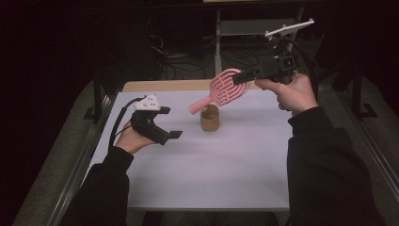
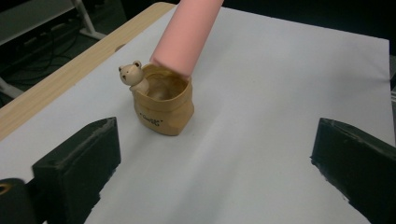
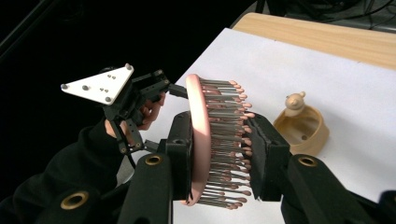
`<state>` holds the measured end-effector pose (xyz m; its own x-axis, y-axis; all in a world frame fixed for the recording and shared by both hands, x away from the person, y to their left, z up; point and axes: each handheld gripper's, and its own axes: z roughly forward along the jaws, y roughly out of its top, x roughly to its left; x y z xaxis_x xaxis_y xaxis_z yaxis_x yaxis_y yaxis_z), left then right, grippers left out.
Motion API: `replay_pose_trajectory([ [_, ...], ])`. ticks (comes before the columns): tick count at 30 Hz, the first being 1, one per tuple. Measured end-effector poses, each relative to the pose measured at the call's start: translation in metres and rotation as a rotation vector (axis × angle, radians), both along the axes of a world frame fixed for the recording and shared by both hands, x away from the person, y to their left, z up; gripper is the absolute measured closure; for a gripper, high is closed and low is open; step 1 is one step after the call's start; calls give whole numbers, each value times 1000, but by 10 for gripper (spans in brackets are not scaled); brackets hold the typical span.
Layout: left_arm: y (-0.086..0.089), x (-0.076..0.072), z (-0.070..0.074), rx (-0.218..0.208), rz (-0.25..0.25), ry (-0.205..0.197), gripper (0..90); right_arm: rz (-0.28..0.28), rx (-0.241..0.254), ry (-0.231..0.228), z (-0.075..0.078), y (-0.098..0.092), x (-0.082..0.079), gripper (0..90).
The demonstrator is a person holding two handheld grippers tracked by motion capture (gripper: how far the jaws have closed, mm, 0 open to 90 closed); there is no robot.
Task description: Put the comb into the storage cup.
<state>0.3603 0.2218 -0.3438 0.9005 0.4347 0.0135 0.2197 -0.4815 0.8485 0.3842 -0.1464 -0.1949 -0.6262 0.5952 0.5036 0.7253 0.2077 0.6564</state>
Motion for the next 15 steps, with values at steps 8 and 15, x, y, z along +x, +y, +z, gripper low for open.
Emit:
replay_pose_trajectory([
  [8,10,-1,-3,-32,27,1,0,-33,-18,-13,10,-7,5,637],
  [15,23,-1,-10,-43,59,-10,0,-67,-42,-7,11,-13,13,637],
])
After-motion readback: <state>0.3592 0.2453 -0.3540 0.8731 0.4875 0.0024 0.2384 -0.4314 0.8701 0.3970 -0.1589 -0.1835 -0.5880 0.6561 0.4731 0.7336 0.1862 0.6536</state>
